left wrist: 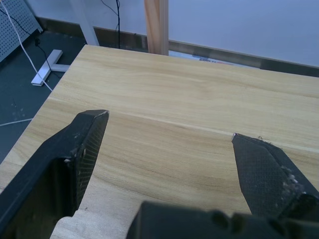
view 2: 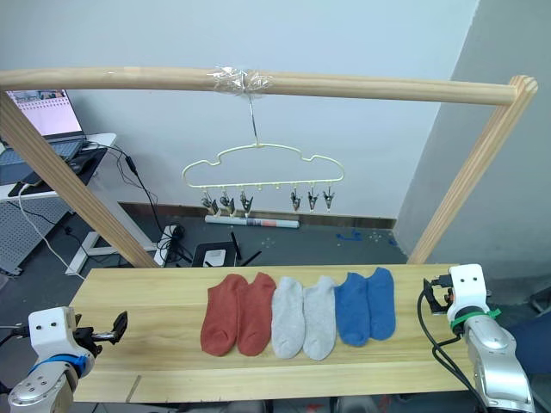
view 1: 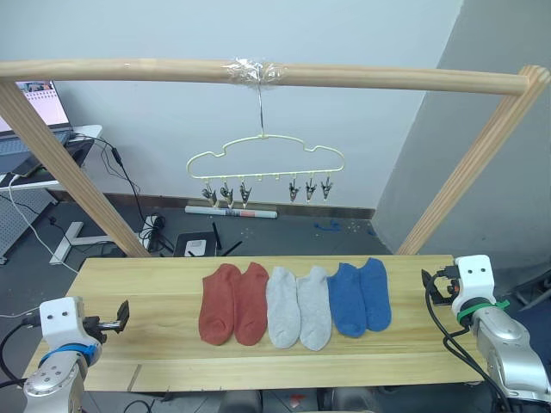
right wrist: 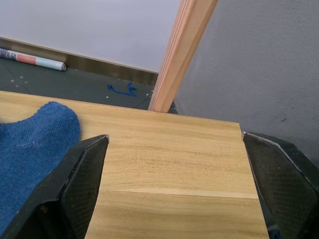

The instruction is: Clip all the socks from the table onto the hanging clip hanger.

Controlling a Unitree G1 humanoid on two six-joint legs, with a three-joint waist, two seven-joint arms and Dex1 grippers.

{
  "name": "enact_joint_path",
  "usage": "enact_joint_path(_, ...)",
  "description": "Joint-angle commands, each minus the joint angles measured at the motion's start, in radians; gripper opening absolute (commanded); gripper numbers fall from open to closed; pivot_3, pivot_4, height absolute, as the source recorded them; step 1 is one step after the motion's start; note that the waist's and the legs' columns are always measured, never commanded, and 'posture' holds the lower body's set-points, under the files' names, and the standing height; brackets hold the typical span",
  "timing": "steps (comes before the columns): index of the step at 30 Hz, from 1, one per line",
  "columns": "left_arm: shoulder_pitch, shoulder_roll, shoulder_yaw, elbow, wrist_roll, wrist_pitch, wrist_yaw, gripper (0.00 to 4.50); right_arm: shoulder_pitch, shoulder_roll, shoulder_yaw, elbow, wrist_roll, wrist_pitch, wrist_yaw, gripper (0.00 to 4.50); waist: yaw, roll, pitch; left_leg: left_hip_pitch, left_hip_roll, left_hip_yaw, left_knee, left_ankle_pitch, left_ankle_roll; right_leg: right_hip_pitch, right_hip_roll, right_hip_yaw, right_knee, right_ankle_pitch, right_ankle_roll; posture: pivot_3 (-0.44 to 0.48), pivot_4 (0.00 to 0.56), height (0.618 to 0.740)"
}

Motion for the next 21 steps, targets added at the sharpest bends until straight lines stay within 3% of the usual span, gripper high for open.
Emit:
enact_joint_path(1, -0.005, -0.004, 0.015, -0.055, -0.024, 0.044, 0.008, 4.5, -0.012, -0.012, -0.011, -0.022, -0.005, -0.008, -0.006, 4.48, 0.0, 0.0, 0.001, 0.0, 0.0, 0.0, 0.0, 0.0, 0.0, 0.0, 0.0, 0.0, 0.0, 0.0, 0.0, 0.115, 0.106, 0.74)
enact_joint_path(6, 0.01, -0.019, -0.014, -0.15, -0.002, 0.108, 0.033, 4.5, -0.018, -0.015, -0.012, 0.002, -0.056, -0.041, -0.061, 4.48, 0.0, 0.001, 0.002, 0.0, 0.0, 0.0, 0.0, 0.0, 0.0, 0.0, 0.0, 0.0, 0.0, 0.0, 0.0, 0.113, 0.111, 0.74)
enact_joint_path(11, 0.013, -0.002, -0.006, -0.163, -0.031, 0.079, -0.033, 4.5, -0.018, -0.011, -0.002, 0.028, -0.119, -0.1, -0.118, 4.48, -0.001, 0.002, 0.003, 0.0, 0.0, 0.0, 0.0, 0.0, 0.0, 0.0, 0.0, 0.0, 0.0, 0.0, 0.0, 0.114, 0.12, 0.74)
enact_joint_path(16, 0.022, 0.014, -0.013, -0.183, -0.033, 0.035, -0.087, 4.5, -0.017, -0.018, -0.001, 0.031, -0.111, -0.101, -0.082, 4.48, -0.001, 0.003, 0.006, 0.0, 0.0, 0.0, 0.0, 0.0, 0.0, 0.0, 0.0, 0.001, 0.0, -0.003, -0.005, 0.114, 0.125, 0.74)
enact_joint_path(21, 0.027, -0.028, 0.015, -0.245, -0.1, 0.031, -0.095, 4.5, -0.022, -0.026, -0.021, 0.023, -0.077, -0.085, -0.036, 4.48, -0.001, 0.005, 0.01, 0.0, 0.0, 0.001, 0.0, 0.0, 0.0, 0.0, 0.0, 0.001, 0.0, -0.004, -0.007, 0.112, 0.129, 0.74)
